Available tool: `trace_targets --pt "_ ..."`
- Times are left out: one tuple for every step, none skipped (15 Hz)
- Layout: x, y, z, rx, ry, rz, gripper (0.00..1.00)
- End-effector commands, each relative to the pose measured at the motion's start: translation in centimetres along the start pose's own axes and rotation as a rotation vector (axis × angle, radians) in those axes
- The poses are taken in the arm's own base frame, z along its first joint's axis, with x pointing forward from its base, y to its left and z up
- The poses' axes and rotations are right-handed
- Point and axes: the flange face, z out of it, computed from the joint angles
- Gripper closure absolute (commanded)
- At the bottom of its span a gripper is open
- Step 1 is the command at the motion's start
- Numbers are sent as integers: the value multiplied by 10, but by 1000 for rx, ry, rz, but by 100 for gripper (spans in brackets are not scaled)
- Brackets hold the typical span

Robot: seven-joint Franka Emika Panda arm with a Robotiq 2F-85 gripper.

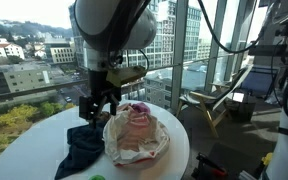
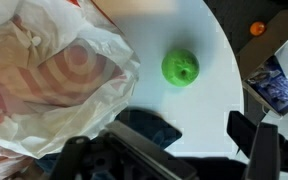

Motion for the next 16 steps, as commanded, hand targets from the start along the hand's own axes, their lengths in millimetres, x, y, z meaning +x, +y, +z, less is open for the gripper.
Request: trace_targets --pt "23 -18 50 10 -49 -38 0" --pt "24 -22 62 15 -58 -50 0" --pt "25 -26 73 18 -70 -55 0" --pt "24 -29 85 17 -85 -64 0" --pt "24 -32 95 24 -91 -76 0" --pt "23 -36 105 27 -98 -83 0" --pt "22 -40 114 33 -104 -91 0" --pt "19 -45 124 40 -100 -103 0" --pt "17 -49 133 48 -90 -116 0" --pt "15 -53 143 41 -80 -126 0" --pt "13 -58 154 56 -73 -134 0" --pt "11 -62 165 73 -61 -141 0" --pt "10 -65 174 71 -48 -154 0" --pt "9 -67 184 71 -46 -167 0" --pt "8 -69 192 77 -41 -175 0" --pt "7 -69 199 76 -31 -184 0"
